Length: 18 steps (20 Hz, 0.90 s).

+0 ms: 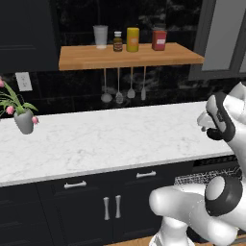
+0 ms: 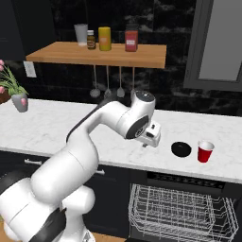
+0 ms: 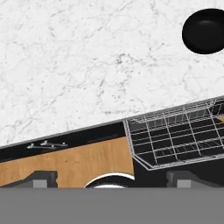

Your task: Pick up the cup and bowl from the counter, place them in the dishwasher, and close the dishwasher door.

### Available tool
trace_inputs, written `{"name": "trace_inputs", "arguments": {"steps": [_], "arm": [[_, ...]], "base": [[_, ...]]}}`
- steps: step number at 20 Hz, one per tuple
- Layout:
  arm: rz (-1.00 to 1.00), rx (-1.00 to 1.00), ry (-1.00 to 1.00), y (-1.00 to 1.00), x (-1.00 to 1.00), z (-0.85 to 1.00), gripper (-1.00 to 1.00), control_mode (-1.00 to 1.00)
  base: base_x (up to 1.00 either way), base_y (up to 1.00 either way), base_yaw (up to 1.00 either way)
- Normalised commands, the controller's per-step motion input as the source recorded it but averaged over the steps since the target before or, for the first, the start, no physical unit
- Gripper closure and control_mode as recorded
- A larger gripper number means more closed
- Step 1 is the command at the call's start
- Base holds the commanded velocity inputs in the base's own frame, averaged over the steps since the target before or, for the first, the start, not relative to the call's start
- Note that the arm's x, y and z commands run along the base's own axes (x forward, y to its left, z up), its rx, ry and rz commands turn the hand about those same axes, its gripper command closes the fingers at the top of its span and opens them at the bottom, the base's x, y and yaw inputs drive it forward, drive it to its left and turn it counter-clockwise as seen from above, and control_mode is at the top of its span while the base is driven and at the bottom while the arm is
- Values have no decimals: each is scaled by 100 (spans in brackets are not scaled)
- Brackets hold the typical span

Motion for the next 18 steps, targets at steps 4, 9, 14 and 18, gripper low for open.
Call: {"name": "trace_inputs", "arguments": {"steps": [4,9,14,18], "arm": [[0,0,0,-14,80,-5,-100,-100],[0,0,0,-4,79,-4,-100,-100],[-6,0,0,-7,37,-26,-100,-100],[-15,0,0,-16,18,-44,-100,-100]], "base": [[0,0,0],[0,0,0],[0,0,0],[0,0,0]]}}
